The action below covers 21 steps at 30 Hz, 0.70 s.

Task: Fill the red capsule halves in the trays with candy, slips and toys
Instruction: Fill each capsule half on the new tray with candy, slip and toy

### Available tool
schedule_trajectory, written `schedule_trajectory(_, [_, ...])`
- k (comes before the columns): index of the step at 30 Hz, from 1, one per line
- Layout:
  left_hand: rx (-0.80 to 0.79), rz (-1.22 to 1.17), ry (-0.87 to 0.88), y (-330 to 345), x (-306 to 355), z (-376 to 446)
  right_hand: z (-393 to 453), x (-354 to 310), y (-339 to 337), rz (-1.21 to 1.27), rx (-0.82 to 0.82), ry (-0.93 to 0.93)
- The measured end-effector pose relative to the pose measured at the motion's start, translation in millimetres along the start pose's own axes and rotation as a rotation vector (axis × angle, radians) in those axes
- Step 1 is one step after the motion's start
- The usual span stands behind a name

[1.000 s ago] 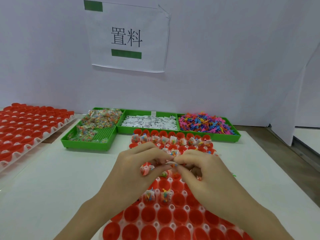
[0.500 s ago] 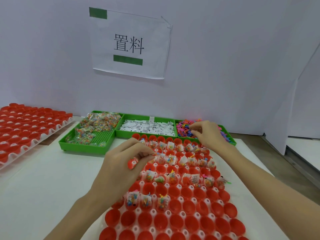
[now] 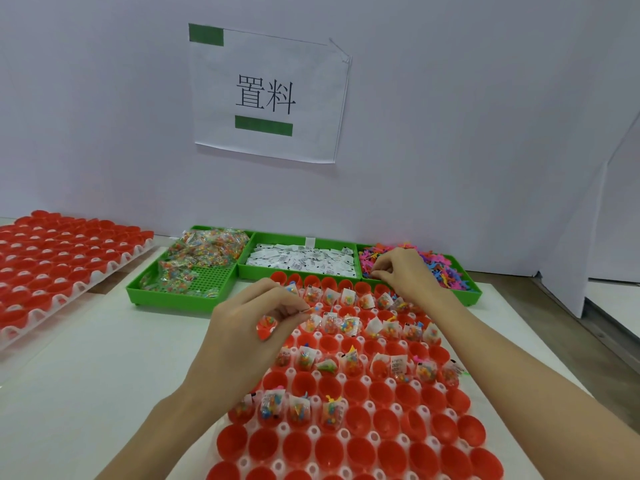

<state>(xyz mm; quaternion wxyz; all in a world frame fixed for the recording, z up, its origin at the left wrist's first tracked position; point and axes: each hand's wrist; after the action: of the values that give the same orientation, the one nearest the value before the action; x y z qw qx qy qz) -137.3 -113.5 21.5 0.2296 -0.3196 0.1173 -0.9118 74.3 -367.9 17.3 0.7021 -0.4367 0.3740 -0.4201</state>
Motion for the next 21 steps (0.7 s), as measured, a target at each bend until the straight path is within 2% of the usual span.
schedule_trajectory(6, [-0.012, 0.001, -0.005, 1, -1, -1, -6, 8, -12, 0.099, 0.148, 0.042])
schedule_trajectory(9, [-0.007, 0.000, -0.013, 0, -1, 0, -16, 7, -27, 0.290, 0.254, 0.149])
schedule_trajectory(12, [0.008, -0.038, -0.046, -1, 3, 1, -35, -4, -48, 0.587, 0.254, 0.239])
schedule_trajectory(14, [0.045, -0.201, -0.179, -1, 8, 0, -55, -16, -62, 0.789, 0.215, 0.252])
schedule_trajectory(17, [0.061, -0.573, -0.460, 0, 22, 0, -94, -37, -80, 0.913, 0.153, 0.192])
schedule_trajectory(21, [-0.003, -0.671, -0.480, 4, 35, 0, -148, -66, -87, 0.989, 0.089, 0.108])
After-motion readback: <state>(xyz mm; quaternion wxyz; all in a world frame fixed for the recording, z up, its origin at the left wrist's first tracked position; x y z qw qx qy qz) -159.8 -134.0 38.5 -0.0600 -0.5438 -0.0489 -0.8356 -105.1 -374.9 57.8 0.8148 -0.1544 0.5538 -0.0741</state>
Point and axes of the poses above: each hand's wrist, its own z-axis towards the middle knuckle, its own y-axis out of the palm, x = y × z, and after that the axes turned 8 degrees about -z, right-handed
